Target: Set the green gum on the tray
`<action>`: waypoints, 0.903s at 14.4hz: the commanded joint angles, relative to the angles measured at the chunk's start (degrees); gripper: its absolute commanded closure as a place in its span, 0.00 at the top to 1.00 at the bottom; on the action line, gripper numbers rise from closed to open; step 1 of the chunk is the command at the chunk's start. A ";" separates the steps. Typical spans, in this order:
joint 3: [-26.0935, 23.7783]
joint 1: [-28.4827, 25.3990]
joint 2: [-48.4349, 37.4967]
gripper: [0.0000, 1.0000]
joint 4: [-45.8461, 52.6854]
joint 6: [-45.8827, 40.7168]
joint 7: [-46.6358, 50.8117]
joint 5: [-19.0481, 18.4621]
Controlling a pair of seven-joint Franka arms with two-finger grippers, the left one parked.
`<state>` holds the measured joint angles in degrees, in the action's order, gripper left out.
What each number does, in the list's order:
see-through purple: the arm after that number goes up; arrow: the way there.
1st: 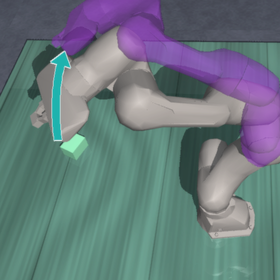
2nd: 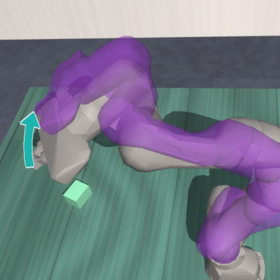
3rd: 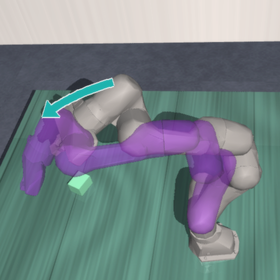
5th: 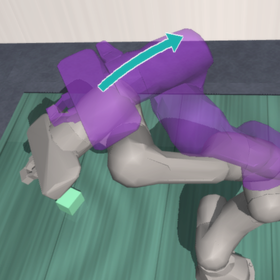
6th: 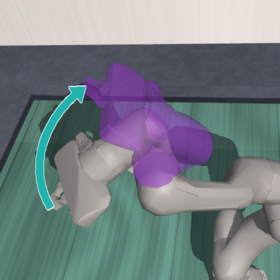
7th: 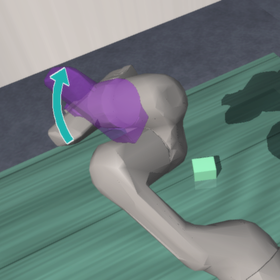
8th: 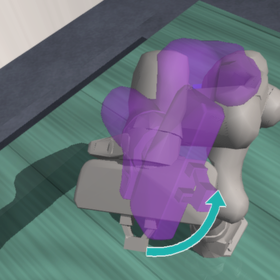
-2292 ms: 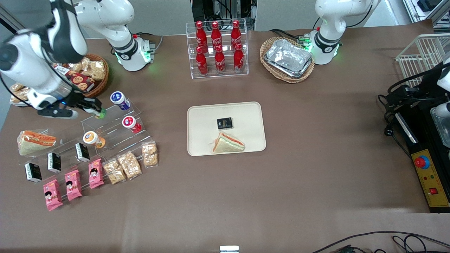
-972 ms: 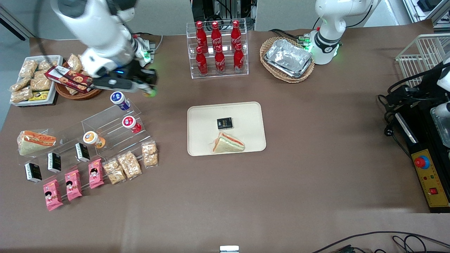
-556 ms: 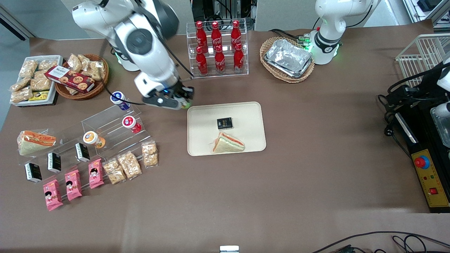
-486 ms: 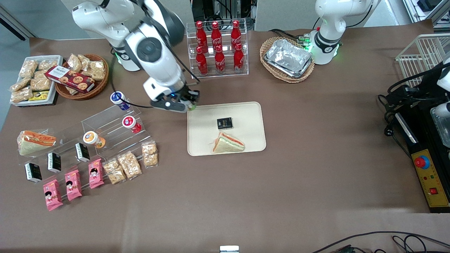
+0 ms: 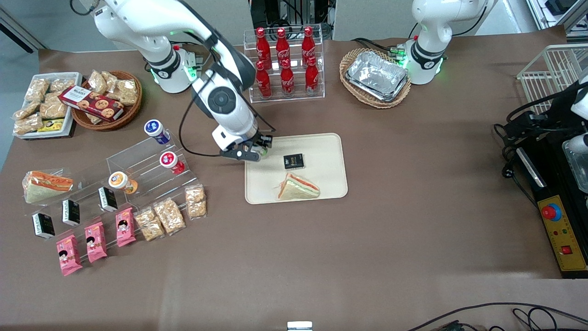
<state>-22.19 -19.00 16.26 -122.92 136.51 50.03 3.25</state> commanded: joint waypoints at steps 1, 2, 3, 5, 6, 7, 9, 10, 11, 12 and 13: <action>0.21 -0.25 4.48 0.36 -0.91 6.39 0.51 -3.33; 0.30 -0.25 4.83 0.36 -1.27 7.19 0.51 -3.43; 0.30 -0.34 5.36 0.36 -1.27 7.37 0.51 -3.51; 0.30 -0.34 6.24 0.36 -1.27 7.98 0.51 -5.09; 0.39 -0.34 6.50 0.40 -1.27 8.07 0.51 -5.79; 0.48 -0.34 6.51 0.74 -1.27 8.07 0.51 -5.80; 0.48 -0.25 6.25 0.98 -1.10 7.99 0.51 -5.89; 0.48 -0.16 6.07 0.99 -1.09 7.90 0.51 -6.15; 0.48 -0.16 5.98 1.00 -1.09 7.81 0.51 -7.37; 0.48 -0.08 5.98 1.00 -1.01 7.46 0.25 -8.95; 0.48 0.01 5.46 1.00 -0.92 6.15 0.16 -9.75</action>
<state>-21.97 -18.99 22.47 -123.96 143.43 49.99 -3.26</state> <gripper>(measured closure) 0.013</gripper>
